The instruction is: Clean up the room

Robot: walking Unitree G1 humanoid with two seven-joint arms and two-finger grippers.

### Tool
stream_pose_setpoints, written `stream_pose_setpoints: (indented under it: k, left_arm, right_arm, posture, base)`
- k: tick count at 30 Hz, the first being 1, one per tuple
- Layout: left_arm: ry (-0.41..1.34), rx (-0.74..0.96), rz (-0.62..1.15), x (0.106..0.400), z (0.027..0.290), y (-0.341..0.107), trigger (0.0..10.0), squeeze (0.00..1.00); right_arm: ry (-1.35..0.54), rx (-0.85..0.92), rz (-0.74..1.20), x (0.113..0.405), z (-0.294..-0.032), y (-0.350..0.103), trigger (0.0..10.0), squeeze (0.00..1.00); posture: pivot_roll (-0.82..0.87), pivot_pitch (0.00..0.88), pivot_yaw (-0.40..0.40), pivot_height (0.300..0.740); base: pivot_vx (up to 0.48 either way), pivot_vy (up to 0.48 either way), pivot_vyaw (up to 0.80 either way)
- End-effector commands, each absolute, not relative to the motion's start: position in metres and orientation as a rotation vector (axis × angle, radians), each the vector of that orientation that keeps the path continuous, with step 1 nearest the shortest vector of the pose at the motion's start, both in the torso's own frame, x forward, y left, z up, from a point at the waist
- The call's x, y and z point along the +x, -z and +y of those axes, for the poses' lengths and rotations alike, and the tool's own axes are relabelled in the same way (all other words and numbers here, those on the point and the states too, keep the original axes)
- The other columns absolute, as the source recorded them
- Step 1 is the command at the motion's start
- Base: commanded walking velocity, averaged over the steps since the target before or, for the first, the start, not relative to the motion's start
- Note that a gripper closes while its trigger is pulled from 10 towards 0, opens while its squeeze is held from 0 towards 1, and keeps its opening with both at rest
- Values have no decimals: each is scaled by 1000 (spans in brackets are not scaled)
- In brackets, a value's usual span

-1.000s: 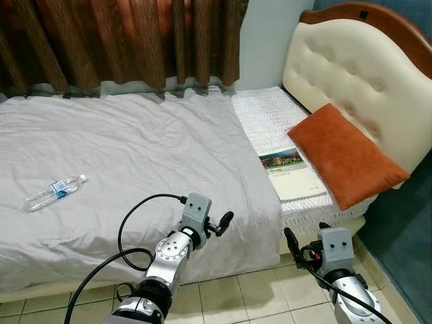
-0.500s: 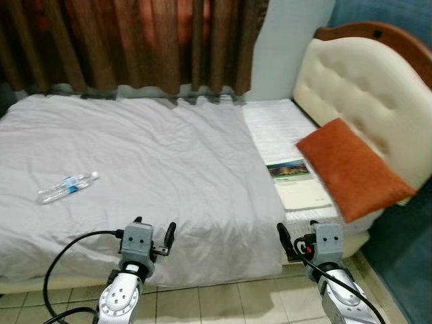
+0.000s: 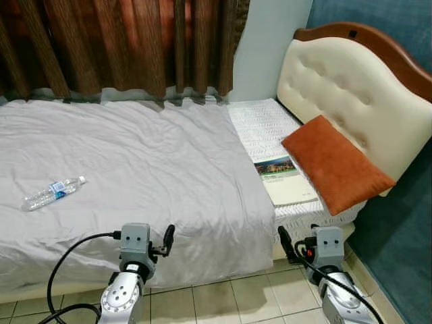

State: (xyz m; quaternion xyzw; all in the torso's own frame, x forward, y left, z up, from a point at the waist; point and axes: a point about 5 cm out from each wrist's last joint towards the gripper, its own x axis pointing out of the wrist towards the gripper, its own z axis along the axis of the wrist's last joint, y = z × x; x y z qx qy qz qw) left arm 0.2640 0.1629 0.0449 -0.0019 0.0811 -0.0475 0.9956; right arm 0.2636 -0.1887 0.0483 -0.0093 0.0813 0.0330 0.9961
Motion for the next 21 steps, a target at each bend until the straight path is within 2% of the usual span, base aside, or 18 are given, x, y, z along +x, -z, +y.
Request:
stream_pose_setpoints:
  k: [1,18,21]
  left_arm:
    - [99,15,183,265,163,-43,10000,0]
    - [83,79,195,270,168,-49,10000,0]
    - [91,94,205,269,170,-48,10000,0]
  right_arm:
    - [-70,-11,163,267,-190,-49,10000,0]
    - [-139,-16,169,275,-183,-47,10000,0]
    - [-127,-5,176,271,-185,-43,10000,0]
  posture:
    - [31,0,-54,740]
    - [58,0,-71,740]
    - [62,0,-70,740]
  base:
    - [0,480,0]
    - [0,479,498]
    - [0,475,144]
